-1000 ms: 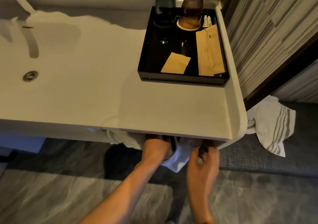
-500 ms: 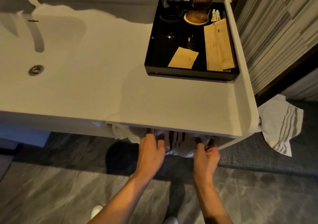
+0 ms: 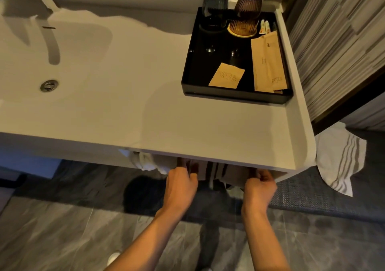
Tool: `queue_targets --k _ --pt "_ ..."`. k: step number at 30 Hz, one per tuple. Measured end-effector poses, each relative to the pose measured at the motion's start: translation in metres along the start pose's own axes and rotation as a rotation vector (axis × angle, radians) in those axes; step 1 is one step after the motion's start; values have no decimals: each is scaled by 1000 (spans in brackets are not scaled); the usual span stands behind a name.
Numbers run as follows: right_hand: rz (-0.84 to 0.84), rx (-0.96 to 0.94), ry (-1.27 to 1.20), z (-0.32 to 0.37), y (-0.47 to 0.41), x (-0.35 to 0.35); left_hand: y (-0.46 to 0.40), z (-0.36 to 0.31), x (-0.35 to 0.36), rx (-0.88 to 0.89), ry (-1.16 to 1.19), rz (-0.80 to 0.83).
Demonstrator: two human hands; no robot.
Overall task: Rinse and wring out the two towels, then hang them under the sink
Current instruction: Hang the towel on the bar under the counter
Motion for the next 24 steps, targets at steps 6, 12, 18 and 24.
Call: queue_targets --k 6,12,18,24 --pt "87 -279 333 16 35 -2 11 0 -21 235 -337 -182" --pt "348 -734 969 30 56 31 14 -31 0 668 -517 -99" --pt "590 -717 1276 9 25 28 -8 -32 5 672 -601 -55" --pt "577 -737 1277 14 29 34 -13 -17 17 570 -751 -22"
Point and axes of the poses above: each hand's wrist, its own y-axis away from the middle knuckle, its own x-axis out of the palm, z = x × y, the point moved 5 cm from there along -y, towards the middle knuckle, and after that the axes turned 10 degrees about -x, right-handed, at the moved point
